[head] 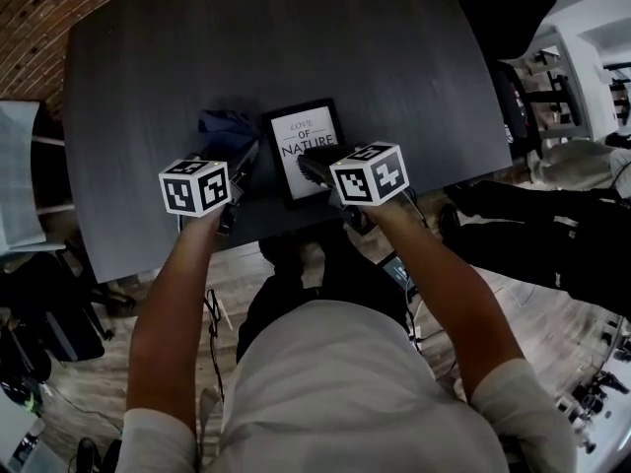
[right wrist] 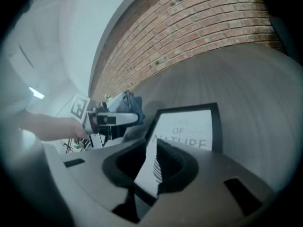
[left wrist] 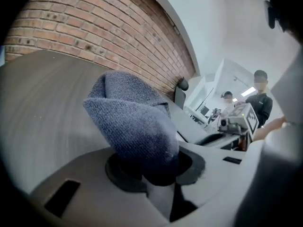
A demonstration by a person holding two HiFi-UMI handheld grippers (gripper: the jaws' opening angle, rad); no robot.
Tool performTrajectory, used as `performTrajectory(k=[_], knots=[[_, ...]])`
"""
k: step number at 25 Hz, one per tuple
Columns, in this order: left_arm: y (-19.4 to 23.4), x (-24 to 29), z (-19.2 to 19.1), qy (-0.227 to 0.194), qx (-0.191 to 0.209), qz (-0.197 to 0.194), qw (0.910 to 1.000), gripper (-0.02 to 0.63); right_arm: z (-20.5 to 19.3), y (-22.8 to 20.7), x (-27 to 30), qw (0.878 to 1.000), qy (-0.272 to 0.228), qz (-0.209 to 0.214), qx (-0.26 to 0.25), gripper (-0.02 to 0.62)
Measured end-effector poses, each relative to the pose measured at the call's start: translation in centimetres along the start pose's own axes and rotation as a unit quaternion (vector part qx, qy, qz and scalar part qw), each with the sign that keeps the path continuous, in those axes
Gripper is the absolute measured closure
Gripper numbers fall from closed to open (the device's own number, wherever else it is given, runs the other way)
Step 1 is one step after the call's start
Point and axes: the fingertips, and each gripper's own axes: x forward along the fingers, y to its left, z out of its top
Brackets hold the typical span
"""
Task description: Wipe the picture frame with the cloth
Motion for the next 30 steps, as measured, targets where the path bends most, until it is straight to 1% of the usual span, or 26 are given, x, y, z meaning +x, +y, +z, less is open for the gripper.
performTrajectory(k=[3, 4, 7, 10, 13, 18, 21, 24, 25, 30], knots=[[1.1, 1.3, 0.8, 0.029, -0.016, 0.002, 0.9995, 0.5, -1.9, -0.9, 0.4, 1.0, 0.016, -0.02, 0.006, 0.531], [1.3, 1.9, 0.9, 0.044, -0.018, 0.002, 0.9989, 0.5, -2.0, -1.1, 0.4, 1.0, 0.015, -0.022, 0.009, 0.551], [1.8, 3.3, 0.8, 0.093, -0.023, 0.015, 0.9953, 0.502, -1.7, -1.4, 0.3, 1.0, 0.008, -0.022, 0.015, 0.551], [2.6, 3.8, 0.4, 0.118, -0.028, 0.035, 0.992, 0.503, -1.8, -1.2, 0.4, 1.0, 0.011, -0.023, 0.011, 0.551], [2.5, 4.3, 0.6, 0.126, -0.035, 0.04, 0.9905, 0.508, -1.8, -1.2, 0.5, 0.999, 0.017, -0.029, 0.002, 0.554], [0.8, 4.3, -0.7, 0.15, -0.049, 0.019, 0.9873, 0.517, -1.5, -1.7, 0.6, 0.999, 0.023, -0.044, -0.007, 0.554], [-0.1, 4.0, -1.6, 0.156, -0.051, 0.01, 0.9864, 0.517, -1.6, -1.8, 0.8, 0.998, 0.033, -0.046, -0.006, 0.554], [-1.6, 3.9, -3.0, 0.173, -0.048, -0.012, 0.9838, 0.517, -2.4, -2.1, 1.5, 0.998, 0.049, -0.048, 0.004, 0.554], [-2.1, 3.8, -3.5, 0.177, -0.044, -0.016, 0.983, 0.517, -2.7, -2.2, 1.6, 0.997, 0.054, -0.052, 0.007, 0.568], [-3.1, 3.1, -4.9, 0.179, -0.045, -0.017, 0.9828, 0.517, -2.8, -2.5, 1.7, 0.997, 0.057, -0.056, 0.015, 0.575]])
